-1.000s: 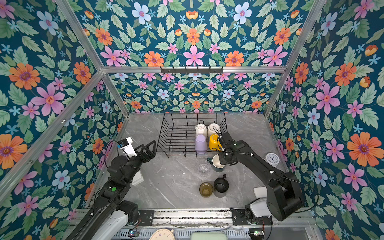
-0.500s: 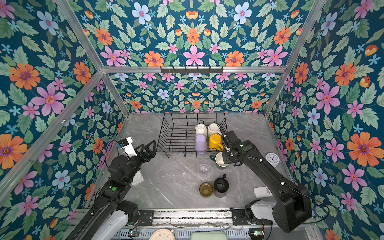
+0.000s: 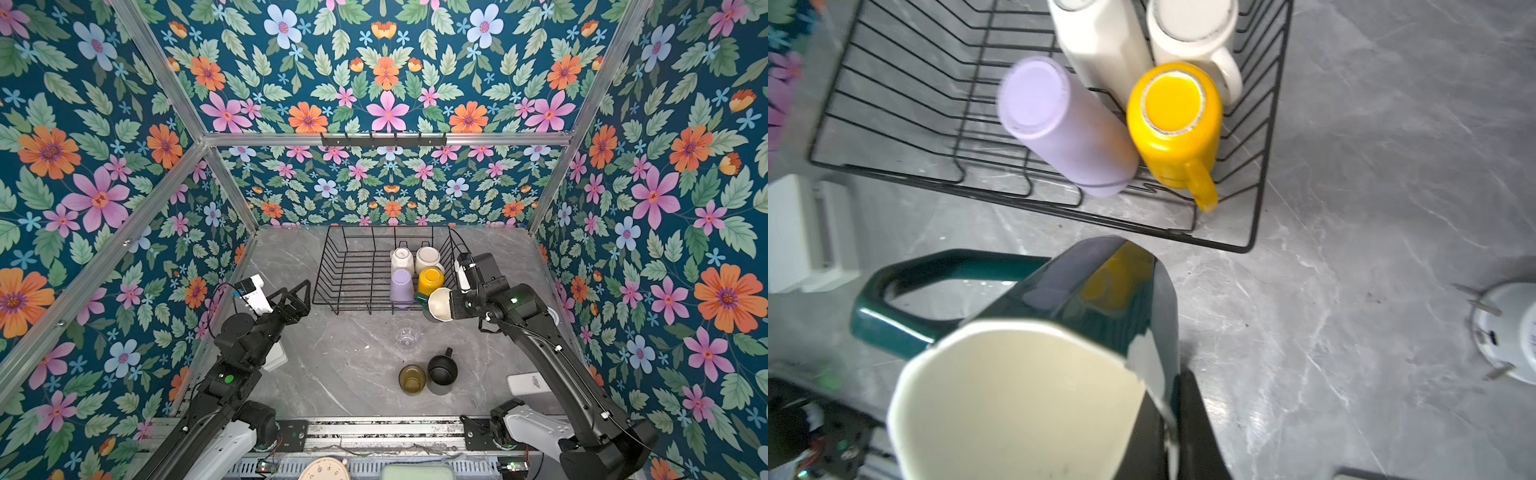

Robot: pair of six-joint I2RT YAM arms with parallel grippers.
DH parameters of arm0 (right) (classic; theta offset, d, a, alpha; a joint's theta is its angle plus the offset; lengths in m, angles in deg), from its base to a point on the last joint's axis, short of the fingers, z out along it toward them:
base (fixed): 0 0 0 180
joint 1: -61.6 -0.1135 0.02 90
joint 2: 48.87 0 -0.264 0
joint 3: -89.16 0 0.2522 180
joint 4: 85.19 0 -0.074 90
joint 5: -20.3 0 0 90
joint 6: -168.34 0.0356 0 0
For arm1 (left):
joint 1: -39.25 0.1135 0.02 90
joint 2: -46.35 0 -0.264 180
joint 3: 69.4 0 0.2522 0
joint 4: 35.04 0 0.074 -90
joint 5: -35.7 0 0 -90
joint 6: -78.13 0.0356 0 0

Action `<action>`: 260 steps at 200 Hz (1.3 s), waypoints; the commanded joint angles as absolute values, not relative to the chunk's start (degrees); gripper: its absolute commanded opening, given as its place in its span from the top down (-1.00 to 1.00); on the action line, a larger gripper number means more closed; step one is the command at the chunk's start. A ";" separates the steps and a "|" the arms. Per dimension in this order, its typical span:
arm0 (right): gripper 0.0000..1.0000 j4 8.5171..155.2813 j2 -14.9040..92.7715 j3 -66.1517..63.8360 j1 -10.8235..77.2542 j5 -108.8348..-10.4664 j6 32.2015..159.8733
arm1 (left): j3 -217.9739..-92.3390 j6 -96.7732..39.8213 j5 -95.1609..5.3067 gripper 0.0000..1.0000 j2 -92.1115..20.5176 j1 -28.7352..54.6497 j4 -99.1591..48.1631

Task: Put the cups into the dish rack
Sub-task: 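Close the right gripper on the green mug's rim and lift it, then carry the green mug toward the left gripper while the left gripper approaches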

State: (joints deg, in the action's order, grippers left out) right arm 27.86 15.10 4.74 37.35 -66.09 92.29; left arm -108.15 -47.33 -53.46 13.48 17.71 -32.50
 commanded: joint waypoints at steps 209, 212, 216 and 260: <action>1.00 73.76 23.67 8.49 37.46 -14.64 117.12 | -104.86 -45.34 -6.21 -0.99 5.26 17.68 -65.72; 1.00 73.88 23.67 8.63 37.45 -14.34 117.18 | -104.84 -45.44 -6.22 -0.99 5.22 17.69 -65.80; 1.00 74.22 23.57 8.80 37.45 -13.99 117.37 | -104.95 -45.36 -6.29 -0.99 5.13 17.71 -65.84; 1.00 79.66 23.57 10.96 37.45 -9.78 120.31 | -105.46 -45.35 -5.26 -0.99 3.84 17.67 -66.88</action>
